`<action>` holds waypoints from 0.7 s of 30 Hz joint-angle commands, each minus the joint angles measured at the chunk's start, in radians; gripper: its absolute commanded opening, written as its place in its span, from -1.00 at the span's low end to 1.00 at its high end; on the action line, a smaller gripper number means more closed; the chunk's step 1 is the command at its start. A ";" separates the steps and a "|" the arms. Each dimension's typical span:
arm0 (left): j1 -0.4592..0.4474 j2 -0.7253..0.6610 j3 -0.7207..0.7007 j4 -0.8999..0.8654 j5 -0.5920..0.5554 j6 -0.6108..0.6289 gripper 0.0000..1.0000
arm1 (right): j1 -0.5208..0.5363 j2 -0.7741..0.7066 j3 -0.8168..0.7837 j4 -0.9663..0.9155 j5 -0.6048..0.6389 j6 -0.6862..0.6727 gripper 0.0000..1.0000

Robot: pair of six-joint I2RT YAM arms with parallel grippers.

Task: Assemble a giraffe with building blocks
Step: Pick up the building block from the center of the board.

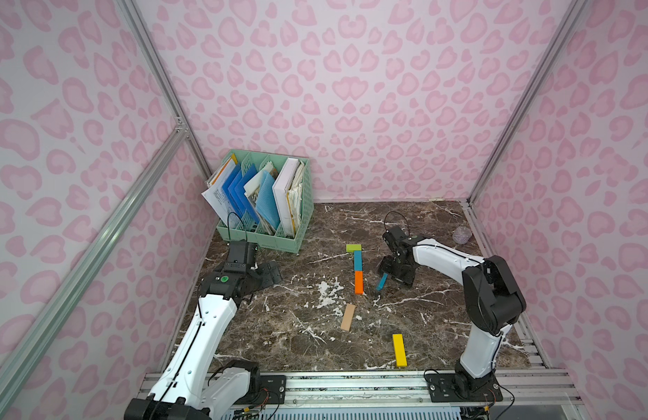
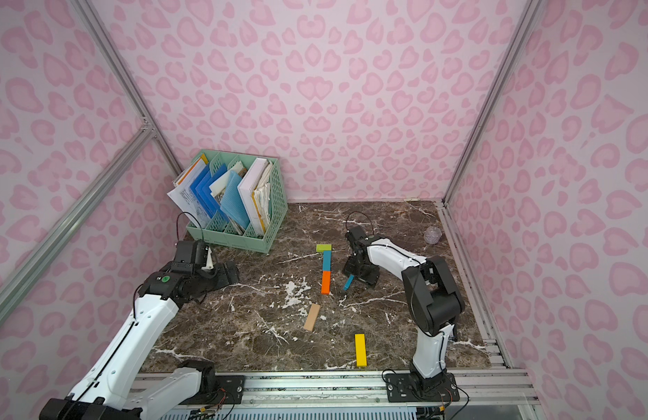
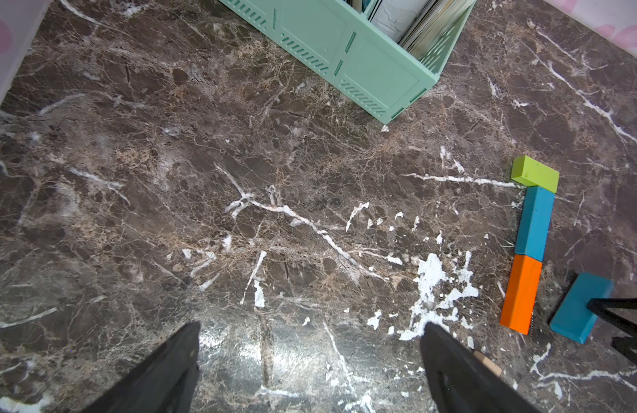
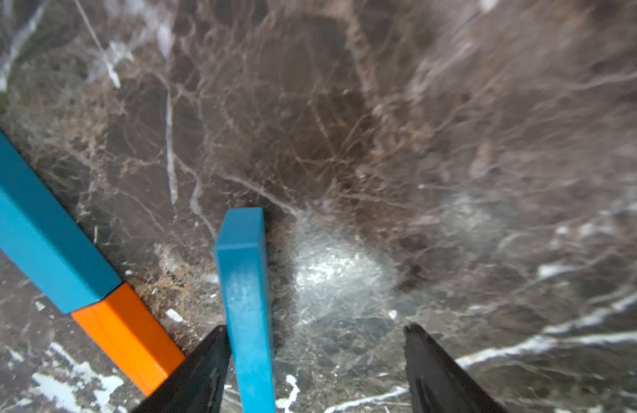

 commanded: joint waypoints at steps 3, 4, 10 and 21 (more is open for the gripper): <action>0.000 0.005 0.000 0.001 0.000 0.001 0.97 | 0.023 -0.045 -0.035 -0.057 0.096 0.039 0.56; 0.000 0.008 0.001 0.002 0.001 0.000 0.97 | 0.024 -0.042 -0.040 -0.047 0.079 0.033 0.55; 0.000 0.013 0.003 0.003 0.003 0.002 0.97 | 0.030 0.004 -0.036 0.003 0.014 0.005 0.55; 0.001 0.009 0.006 -0.004 -0.003 0.009 0.97 | 0.027 0.127 0.086 -0.041 0.039 -0.015 0.45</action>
